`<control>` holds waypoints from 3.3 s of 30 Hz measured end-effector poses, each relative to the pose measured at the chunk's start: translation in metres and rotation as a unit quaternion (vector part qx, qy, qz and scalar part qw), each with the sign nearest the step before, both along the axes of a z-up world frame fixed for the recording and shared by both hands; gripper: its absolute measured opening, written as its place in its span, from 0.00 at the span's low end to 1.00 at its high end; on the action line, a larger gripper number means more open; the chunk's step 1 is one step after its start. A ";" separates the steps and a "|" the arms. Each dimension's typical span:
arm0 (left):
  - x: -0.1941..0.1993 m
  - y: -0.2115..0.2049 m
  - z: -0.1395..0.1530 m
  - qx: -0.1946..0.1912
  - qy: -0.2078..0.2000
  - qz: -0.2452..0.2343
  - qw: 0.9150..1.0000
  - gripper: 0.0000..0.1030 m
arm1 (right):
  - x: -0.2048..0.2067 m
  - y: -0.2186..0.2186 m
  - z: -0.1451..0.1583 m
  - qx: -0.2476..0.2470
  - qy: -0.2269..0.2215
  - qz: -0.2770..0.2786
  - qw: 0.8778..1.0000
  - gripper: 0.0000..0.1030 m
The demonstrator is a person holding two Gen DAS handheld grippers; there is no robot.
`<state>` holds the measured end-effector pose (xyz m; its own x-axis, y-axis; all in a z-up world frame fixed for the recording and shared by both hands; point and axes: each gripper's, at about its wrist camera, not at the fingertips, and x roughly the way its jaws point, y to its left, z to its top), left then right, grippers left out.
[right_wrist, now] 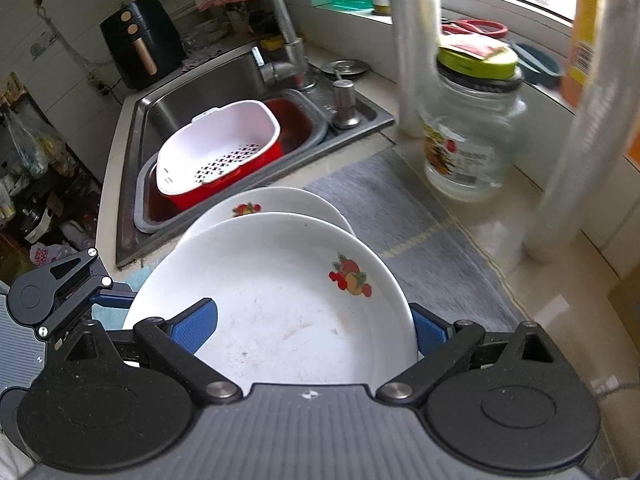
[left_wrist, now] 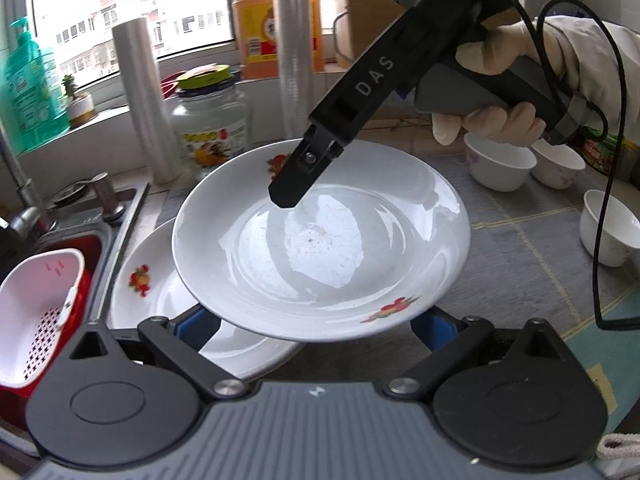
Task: Organize plates and bowls
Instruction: 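Carry the held plate with the right tool over the plate stack, then lower the held plate onto the plate stack with the right tool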
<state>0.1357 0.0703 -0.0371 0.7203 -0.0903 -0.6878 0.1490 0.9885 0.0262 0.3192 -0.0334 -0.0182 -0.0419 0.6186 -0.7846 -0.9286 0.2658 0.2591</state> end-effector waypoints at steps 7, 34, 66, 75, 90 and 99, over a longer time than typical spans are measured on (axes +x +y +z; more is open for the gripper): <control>-0.003 0.019 -0.003 0.003 0.008 0.014 1.000 0.97 | -0.006 0.027 -0.003 0.002 0.004 0.016 1.000 0.98; 0.016 0.043 -0.018 -0.011 0.030 0.005 0.999 0.97 | 0.003 0.056 -0.024 -0.020 -0.002 0.001 1.000 0.98; 0.034 0.063 -0.022 -0.068 0.097 0.023 0.993 0.97 | 0.001 0.080 -0.038 -0.048 -0.012 0.005 0.999 0.98; 0.040 0.067 -0.019 -0.071 0.121 0.021 0.990 0.97 | 0.001 0.081 -0.038 -0.051 -0.011 0.003 0.999 0.98; 0.042 0.068 -0.016 -0.069 0.141 0.014 0.988 0.97 | 0.000 0.080 -0.037 -0.057 -0.013 0.002 0.998 0.98; 0.043 0.068 -0.016 -0.065 0.144 0.013 0.987 0.97 | -0.003 0.077 -0.035 -0.061 -0.023 0.007 0.998 0.99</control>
